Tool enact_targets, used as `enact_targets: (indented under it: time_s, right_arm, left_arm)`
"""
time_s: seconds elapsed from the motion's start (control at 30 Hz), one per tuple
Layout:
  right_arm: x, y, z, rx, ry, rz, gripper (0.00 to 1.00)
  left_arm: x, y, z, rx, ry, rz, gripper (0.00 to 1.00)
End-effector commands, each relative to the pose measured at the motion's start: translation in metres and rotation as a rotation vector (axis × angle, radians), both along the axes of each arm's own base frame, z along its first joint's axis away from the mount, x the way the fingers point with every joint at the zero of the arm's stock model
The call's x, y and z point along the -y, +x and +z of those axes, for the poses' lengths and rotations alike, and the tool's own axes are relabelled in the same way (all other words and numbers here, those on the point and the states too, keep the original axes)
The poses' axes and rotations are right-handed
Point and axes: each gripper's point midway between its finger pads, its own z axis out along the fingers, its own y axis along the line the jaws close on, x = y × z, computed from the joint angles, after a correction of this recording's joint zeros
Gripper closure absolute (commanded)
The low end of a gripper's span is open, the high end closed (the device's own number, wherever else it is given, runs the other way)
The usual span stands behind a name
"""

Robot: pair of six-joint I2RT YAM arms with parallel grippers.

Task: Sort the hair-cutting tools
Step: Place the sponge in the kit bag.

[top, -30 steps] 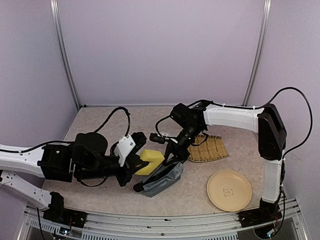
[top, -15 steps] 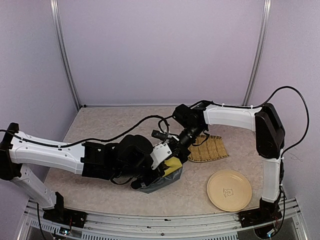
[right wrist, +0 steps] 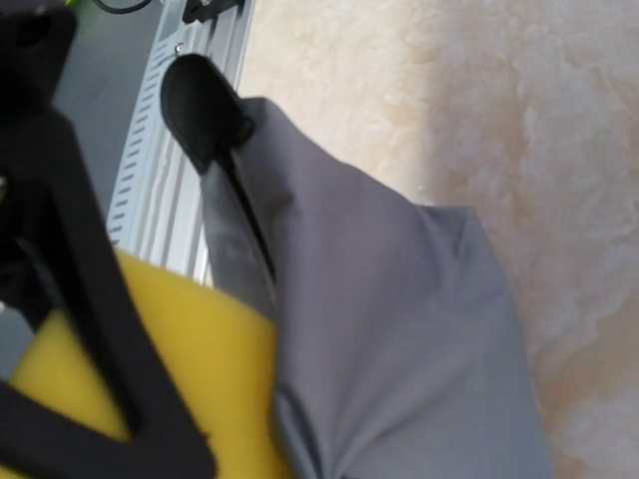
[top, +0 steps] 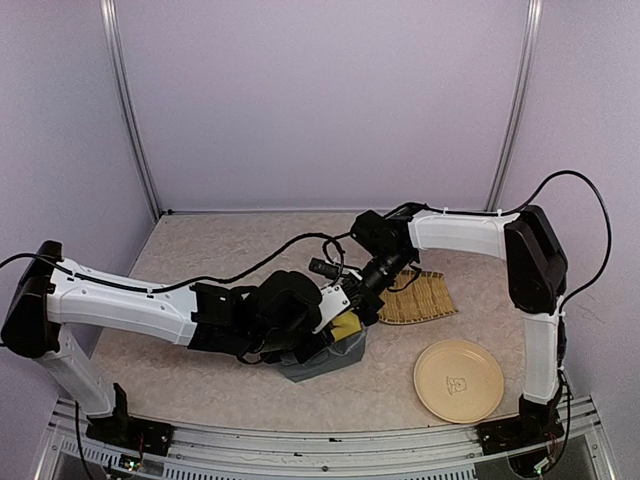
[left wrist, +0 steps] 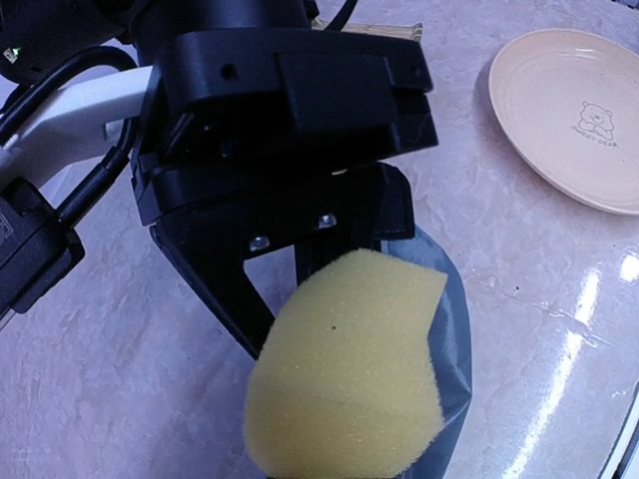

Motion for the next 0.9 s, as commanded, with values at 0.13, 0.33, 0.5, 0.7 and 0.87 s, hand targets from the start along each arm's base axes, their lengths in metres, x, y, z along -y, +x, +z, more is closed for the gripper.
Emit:
enact_targets:
  time_s: [0.13, 0.33, 0.5, 0.7, 0.87]
  right_arm:
    - [-0.005, -0.011, 0.017, -0.072, 0.072, 0.03, 1.0]
    - [-0.004, -0.004, 0.018, -0.074, 0.076, 0.009, 1.0]
    - [-0.003, -0.004, 0.015, -0.083, 0.072, 0.006, 1.0]
    - [-0.002, -0.007, 0.018, -0.096, 0.085, 0.015, 1.0]
    - [-0.002, -0.007, 0.017, -0.095, 0.08, 0.015, 1.0]
  left_arm:
    - [-0.027, 0.026, -0.031, 0.021, 0.158, 0.125, 1.0]
    - [-0.02, 0.008, -0.052, -0.006, 0.213, 0.044, 1.0]
    - [-0.025, 0.001, -0.047, 0.027, 0.224, 0.048, 1.0]
    - [-0.047, 0.026, -0.035, 0.087, 0.241, 0.198, 1.0]
    - [-0.052, 0.034, -0.054, 0.013, 0.285, 0.224, 1.0]
